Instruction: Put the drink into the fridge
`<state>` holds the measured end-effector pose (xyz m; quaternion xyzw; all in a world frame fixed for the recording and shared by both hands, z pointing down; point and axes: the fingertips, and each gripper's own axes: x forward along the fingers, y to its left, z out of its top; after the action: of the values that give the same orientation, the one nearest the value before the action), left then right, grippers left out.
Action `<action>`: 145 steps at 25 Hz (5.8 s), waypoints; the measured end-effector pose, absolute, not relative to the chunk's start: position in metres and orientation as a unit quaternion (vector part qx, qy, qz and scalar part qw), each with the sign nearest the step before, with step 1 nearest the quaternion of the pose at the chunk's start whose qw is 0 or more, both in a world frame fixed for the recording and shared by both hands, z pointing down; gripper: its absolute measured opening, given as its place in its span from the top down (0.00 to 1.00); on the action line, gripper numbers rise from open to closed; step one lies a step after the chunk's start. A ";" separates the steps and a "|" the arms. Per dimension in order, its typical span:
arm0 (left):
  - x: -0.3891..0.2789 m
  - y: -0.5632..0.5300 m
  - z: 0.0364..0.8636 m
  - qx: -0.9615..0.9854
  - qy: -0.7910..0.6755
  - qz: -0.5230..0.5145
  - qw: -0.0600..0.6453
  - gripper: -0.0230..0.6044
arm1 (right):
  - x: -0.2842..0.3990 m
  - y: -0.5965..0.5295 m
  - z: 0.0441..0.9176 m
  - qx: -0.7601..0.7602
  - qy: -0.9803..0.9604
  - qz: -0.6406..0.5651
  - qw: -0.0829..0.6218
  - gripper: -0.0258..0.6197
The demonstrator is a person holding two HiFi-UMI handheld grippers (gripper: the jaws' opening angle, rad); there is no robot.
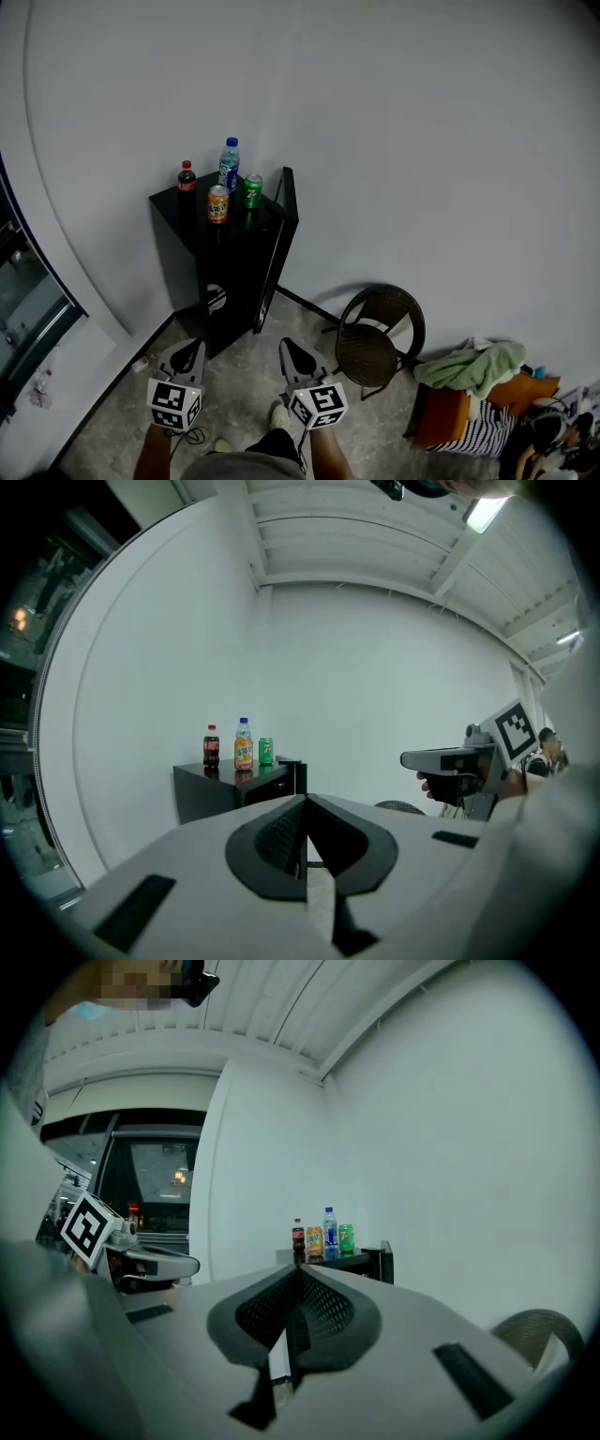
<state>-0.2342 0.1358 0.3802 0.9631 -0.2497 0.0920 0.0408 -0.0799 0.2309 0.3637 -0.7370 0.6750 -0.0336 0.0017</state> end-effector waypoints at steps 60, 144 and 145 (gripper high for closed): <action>-0.159 -0.087 0.414 0.795 -0.590 0.104 0.097 0.96 | 0.013 -0.210 0.378 -0.459 0.887 -0.026 -0.035 0.55; -0.054 -0.039 0.478 0.889 -0.450 0.078 0.044 0.96 | 0.091 -0.027 0.463 -0.569 0.822 0.019 -0.011 0.50; -0.051 -0.040 0.488 0.889 -0.449 0.077 0.046 0.96 | 0.090 -0.027 0.475 -0.569 0.822 0.018 -0.013 0.50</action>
<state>-0.0515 -0.0399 0.4879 0.8892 -0.4487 0.0771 0.0456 0.0904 -0.0266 0.4753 -0.5691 0.8220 0.0183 -0.0131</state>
